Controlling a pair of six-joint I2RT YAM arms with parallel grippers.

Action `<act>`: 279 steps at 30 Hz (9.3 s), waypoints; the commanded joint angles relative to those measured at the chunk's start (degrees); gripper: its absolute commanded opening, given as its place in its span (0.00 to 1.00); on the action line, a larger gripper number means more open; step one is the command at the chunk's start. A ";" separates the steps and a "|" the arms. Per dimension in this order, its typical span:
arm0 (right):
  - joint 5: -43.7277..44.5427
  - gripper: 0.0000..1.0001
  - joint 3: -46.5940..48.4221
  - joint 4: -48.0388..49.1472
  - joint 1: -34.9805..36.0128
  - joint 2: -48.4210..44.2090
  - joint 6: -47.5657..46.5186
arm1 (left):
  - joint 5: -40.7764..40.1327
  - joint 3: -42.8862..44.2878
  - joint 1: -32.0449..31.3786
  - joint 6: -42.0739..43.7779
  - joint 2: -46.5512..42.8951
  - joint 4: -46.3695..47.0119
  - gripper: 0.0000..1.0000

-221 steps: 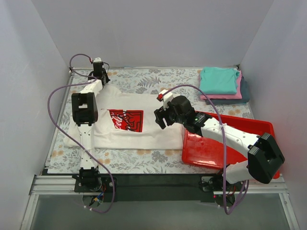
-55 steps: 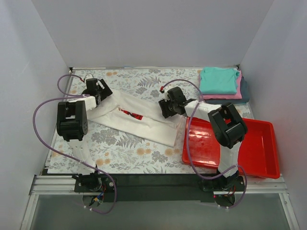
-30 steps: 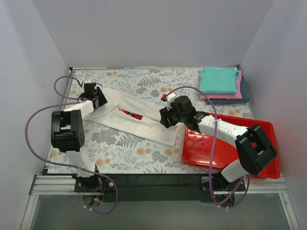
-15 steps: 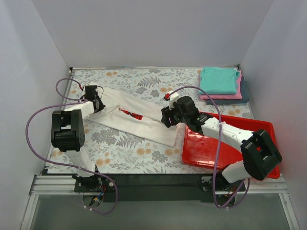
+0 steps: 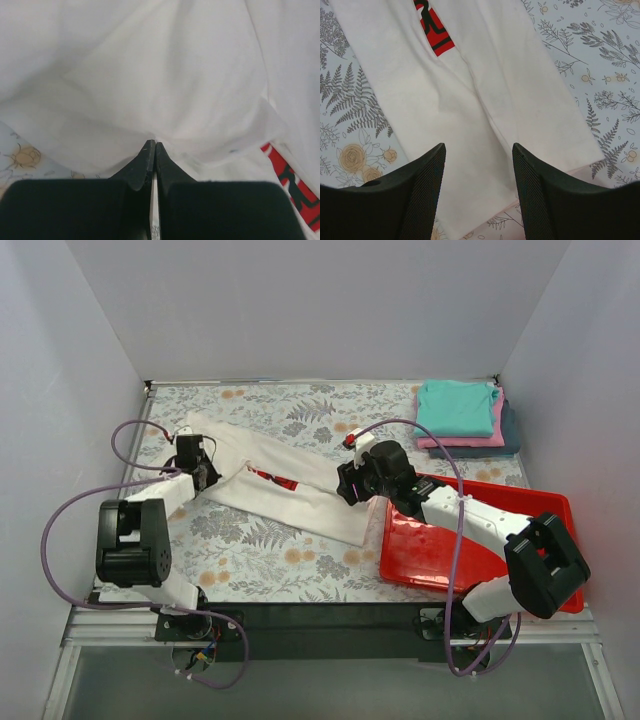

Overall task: Fold and stack the t-shirts
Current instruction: Fold the tshirt

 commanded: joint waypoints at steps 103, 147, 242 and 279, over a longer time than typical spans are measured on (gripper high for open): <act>9.31 0.50 9.97 4.00 1.06 21.51 -2.19 | 3.10 7.20 3.33 -3.72 9.13 0.55 0.65; -0.72 0.45 -4.37 -6.89 19.51 10.97 10.21 | 4.60 43.67 -12.13 5.77 35.15 -2.43 0.65; 10.72 0.01 16.64 -19.73 37.44 17.29 8.71 | 7.67 36.65 -14.25 4.02 33.83 -0.94 0.66; 18.80 0.59 8.12 -9.79 35.26 6.05 7.83 | 8.38 18.82 -14.33 2.00 5.37 10.92 0.66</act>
